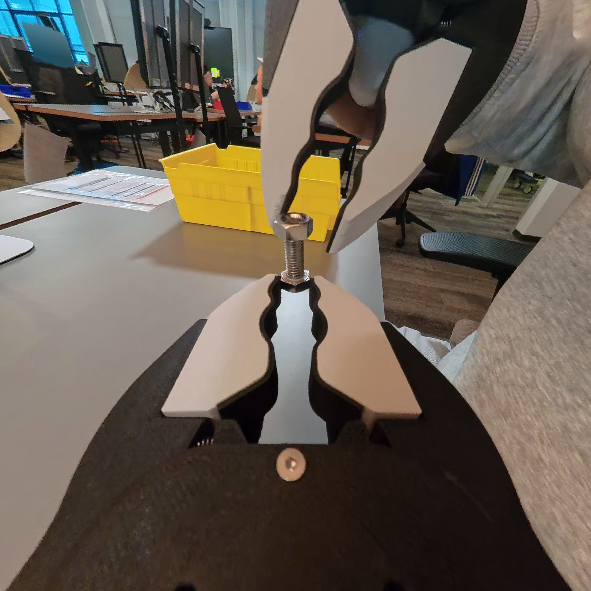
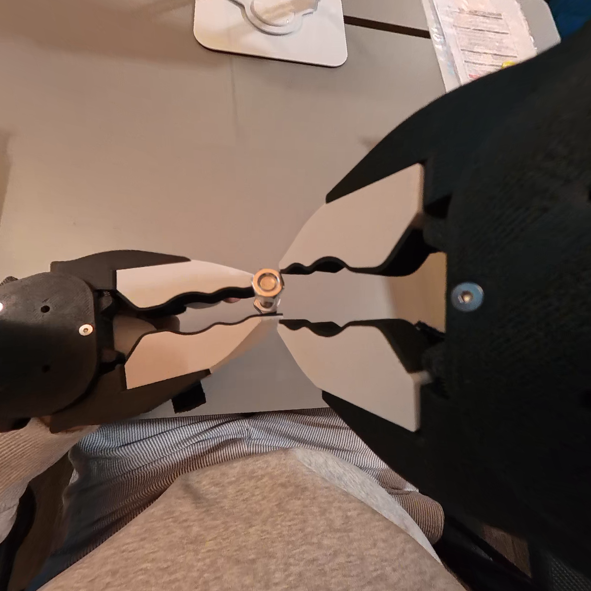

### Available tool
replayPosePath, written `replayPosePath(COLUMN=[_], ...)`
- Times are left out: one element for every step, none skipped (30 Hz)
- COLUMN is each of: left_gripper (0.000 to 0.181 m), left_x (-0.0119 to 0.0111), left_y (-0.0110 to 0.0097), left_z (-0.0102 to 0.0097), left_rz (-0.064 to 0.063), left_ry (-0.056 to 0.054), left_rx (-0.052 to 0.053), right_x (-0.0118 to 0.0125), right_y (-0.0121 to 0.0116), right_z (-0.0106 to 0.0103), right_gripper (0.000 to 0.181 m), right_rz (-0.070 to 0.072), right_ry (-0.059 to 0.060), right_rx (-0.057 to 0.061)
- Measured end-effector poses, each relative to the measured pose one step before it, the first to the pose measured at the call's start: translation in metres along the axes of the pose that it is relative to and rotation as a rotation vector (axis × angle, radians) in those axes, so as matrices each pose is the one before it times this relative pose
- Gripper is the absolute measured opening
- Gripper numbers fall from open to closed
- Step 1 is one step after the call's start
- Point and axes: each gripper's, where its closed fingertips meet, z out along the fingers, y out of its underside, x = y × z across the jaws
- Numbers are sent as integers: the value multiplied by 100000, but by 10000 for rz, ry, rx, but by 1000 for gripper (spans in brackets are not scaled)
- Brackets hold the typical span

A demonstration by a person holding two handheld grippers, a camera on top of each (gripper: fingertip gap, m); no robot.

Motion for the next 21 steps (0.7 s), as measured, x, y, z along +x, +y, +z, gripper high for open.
replayPosePath(left_gripper=[18, 18, 17, 17, 17, 17, 17, 17, 17, 17, 17, 17, 17, 17, 17, 17, 17, 17, 17, 17, 17], left_x=[161, 117, 62, 76, 63, 48, 46, 28, 16, 11, 2, 8, 35, 19, 19, 52, 25, -22, -51, -56, -47], left_y=[124, 188, 152, 143, 118, 76, 47, 35, 25, 26, 30, 50, 63, 56, 71, 75, 50, 63, 16, -51, -53], left_z=[71, 82, 75, 81, 63, 45, 28, 12, 1, -4, 1, 15, 21, 39, 39, 36, 30, 47, 7, -22, -40], left_rz=[37, 23, 33, 23, 10, 6, 4, 12, 30, 57, 71, 39, -2, -19, -13, -4, 3, -3, -35, -91, -117], left_ry=[65, 46, 11, 33, 34, 19, 18, 16, 3, -13, -17, -4, 19, 16, 14, 28, 7, -23, -23, 4, 34], left_rx=[-73, -105, -68, -63, -59, -32, -23, -20, -19, -25, -30, -41, -46, -43, -39, -41, -28, -33, 0, 39, 39], right_x=[-24, -87, -153, -137, -29, 53, 59, 42, -4, -34, -44, -66, -111, -154, -187, -185, -214, -295, -336, -289, -153], right_y=[-146, -244, -289, -258, -122, 3, 87, 99, 82, 42, 32, 32, 11, -8, -25, -58, -84, -106, -65, 20, 108], right_z=[-17, -45, -62, -45, -20, 15, 61, 73, 85, 66, 45, 38, 15, 4, 5, 4, 13, 16, 30, 52, 65], right_gripper=[28, 28, 28, 29, 28, 28, 28, 28, 28, 28, 27, 27, 26, 26, 26, 26, 26, 26, 25, 24, 24], right_rz=[-58, -62, -34, -4, -3, -29, -43, -12, 37, 63, 59, 43, 21, 1, -10, -26, -49, -59, -55, -49, -40], right_ry=[-8, -32, -84, -84, -13, 38, 37, 23, -24, -51, -52, -60, -73, -88, -92, -72, -84, -118, -144, -102, -8], right_rx=[79, 125, 141, 109, 29, -45, -70, -66, -45, -16, -6, -23, -24, -19, -19, -11, 5, 20, -2, -55, -114])
